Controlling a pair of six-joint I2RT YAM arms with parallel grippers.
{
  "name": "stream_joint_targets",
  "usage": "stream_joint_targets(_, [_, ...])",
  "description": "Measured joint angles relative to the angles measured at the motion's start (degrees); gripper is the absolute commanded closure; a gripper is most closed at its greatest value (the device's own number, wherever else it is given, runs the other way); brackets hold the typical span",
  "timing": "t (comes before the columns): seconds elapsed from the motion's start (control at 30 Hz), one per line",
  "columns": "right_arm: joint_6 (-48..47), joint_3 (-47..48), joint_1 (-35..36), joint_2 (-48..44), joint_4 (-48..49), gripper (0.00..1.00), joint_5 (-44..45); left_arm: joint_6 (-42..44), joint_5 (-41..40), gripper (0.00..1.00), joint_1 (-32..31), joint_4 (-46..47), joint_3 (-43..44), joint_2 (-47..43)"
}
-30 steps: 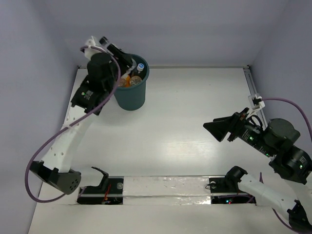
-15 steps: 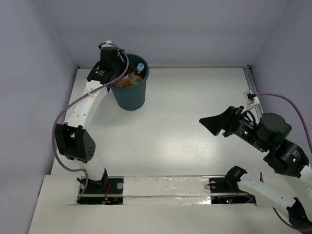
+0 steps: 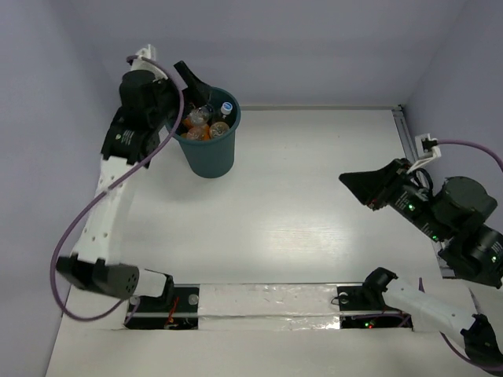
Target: Put the plastic bottles in the bin
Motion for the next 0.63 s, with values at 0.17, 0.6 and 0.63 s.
stream_joint_targets(0.17, [-1.9, 4.7, 0.0, -2.4, -0.1, 0.85, 3.8, -1.5, 2.2, 0.01, 0.0, 0.4, -1.6, -13.5])
stream_joint_targets(0.6, [-4.5, 4.2, 0.0, -19.5, 1.5, 0.00, 22.4, -2.7, -3.9, 0.01, 0.0, -7.6, -0.1, -36.1])
stream_joint_targets(0.63, [-4.6, 3.4, 0.0, -19.3, 1.6, 0.00, 22.4, -2.8, -4.2, 0.01, 0.0, -8.3, -0.2, -36.7])
